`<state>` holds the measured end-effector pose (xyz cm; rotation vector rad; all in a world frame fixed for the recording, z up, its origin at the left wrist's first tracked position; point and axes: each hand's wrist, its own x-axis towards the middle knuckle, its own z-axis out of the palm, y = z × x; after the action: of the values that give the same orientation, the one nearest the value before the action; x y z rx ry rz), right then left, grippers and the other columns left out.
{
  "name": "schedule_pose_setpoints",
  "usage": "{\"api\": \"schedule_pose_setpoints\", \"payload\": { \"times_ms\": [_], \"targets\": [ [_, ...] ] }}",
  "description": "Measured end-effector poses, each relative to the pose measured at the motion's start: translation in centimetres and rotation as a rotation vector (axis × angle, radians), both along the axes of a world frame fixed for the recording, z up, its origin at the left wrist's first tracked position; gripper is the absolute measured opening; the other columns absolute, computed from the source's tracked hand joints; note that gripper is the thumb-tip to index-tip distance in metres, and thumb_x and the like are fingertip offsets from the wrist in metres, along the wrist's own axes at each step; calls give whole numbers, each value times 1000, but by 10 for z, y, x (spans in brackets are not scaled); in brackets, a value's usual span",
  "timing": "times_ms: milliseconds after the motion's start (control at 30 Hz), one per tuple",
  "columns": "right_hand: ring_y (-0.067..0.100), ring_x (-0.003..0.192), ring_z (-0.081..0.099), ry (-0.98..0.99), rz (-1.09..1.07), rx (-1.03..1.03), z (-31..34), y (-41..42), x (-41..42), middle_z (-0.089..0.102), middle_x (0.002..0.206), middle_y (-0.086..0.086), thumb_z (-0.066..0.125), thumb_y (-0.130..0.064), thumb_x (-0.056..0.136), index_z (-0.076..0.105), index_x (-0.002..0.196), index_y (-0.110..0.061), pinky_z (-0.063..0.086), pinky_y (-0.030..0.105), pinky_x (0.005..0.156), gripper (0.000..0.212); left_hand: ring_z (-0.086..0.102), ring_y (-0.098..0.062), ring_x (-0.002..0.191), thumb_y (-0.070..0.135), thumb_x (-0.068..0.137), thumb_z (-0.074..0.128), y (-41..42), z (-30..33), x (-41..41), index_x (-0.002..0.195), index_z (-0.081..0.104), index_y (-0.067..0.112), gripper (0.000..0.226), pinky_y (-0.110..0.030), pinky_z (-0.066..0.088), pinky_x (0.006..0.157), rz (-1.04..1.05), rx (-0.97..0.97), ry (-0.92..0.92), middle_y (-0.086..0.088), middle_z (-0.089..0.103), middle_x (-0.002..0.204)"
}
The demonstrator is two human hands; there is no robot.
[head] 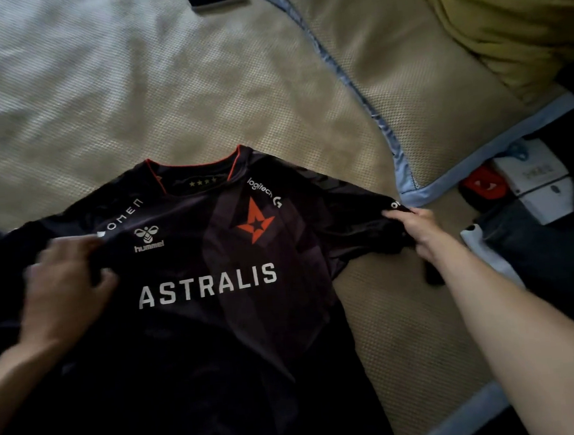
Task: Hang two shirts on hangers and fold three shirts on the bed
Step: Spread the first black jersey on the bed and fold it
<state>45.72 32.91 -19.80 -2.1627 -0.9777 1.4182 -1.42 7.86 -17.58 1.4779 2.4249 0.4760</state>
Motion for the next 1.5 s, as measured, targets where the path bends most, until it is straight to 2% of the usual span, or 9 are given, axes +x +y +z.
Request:
{"api": "schedule_pose_setpoints", "payload": {
  "times_ms": [133, 267, 567, 767, 867, 1000, 1233, 1367, 1500],
  "targets": [
    [26, 93, 75, 182, -187, -16, -5, -14, 4, 75, 106, 12, 83, -31, 79, 64, 120, -8, 61, 38, 80, 51, 64, -35, 112, 24, 78, 54, 65, -4, 109, 127, 62, 13, 51, -48, 48, 95, -455, -109, 11, -10, 64, 126],
    [16, 98, 71, 17, 126, -35, -5, -32, 10, 73, 108, 0, 96, -29, 58, 60, 119, -14, 55, 31, 93, 72, 30, -19, 153, 40, 95, 50, 104, -35, 199, 156, 37, 22, 65, -43, 23, 124, -789, -239, -1, 2, 30, 167],
    [16, 88, 64, 20, -144, 110, -22, -18, 28, 70, 110, 14, 71, 17, 69, 54, 119, -8, 53, 35, 91, 58, -19, -42, 155, 65, 81, 7, 108, -62, 269, 157, -7, 52, 78, -70, -12, 116, -809, -431, 112, -4, -26, 169],
    [9, 76, 59, 52, -72, 106, -11, -26, 17, 61, 94, 0, 70, 10, 75, 47, 121, -10, 50, 23, 59, 55, 20, -46, 153, 46, 89, 25, 95, -60, 276, 159, 23, 44, 70, -74, 11, 118, -958, -298, 242, -10, 13, 171],
    [13, 81, 60, 15, 68, 47, -10, -30, 17, 55, 106, 0, 66, 16, 76, 39, 126, -15, 54, 24, 55, 65, 3, -30, 159, 41, 90, 13, 84, -66, 278, 163, 9, 34, 73, -62, -6, 124, -1009, -317, 191, -4, -1, 172],
    [27, 96, 62, -289, 157, 79, -13, -31, 16, 53, 126, 13, 64, 1, 81, 38, 120, -14, 54, 36, 68, 49, 16, -24, 158, 41, 92, 24, 71, -50, 262, 163, 16, 33, 72, -57, 10, 126, -803, -254, 28, -2, 12, 172],
    [43, 120, 51, -1145, 728, 108, 2, -49, -34, 44, 135, 27, 80, -20, 72, 32, 137, -2, 48, 49, 94, 83, 34, -29, 151, 33, 88, 60, 14, -19, 77, 158, 34, 20, 76, -59, 21, 121, -50, -199, 42, -9, 32, 166],
    [43, 104, 58, -886, 922, 383, 5, -67, -103, 56, 116, 22, 71, -9, 73, 48, 117, -7, 50, 48, 85, 50, 43, -46, 137, 27, 83, 75, -46, 13, -64, 148, 42, 3, 77, -61, 31, 112, 489, -286, 159, -25, 41, 152],
    [31, 95, 61, -481, 1047, 384, 12, -106, -194, 58, 101, 5, 68, -12, 77, 50, 107, -16, 49, 39, 79, 35, 41, -48, 138, 47, 85, 77, -96, 14, -133, 152, 33, 2, 91, -54, 36, 114, 860, -359, -149, -27, 38, 153]
  ]
}}
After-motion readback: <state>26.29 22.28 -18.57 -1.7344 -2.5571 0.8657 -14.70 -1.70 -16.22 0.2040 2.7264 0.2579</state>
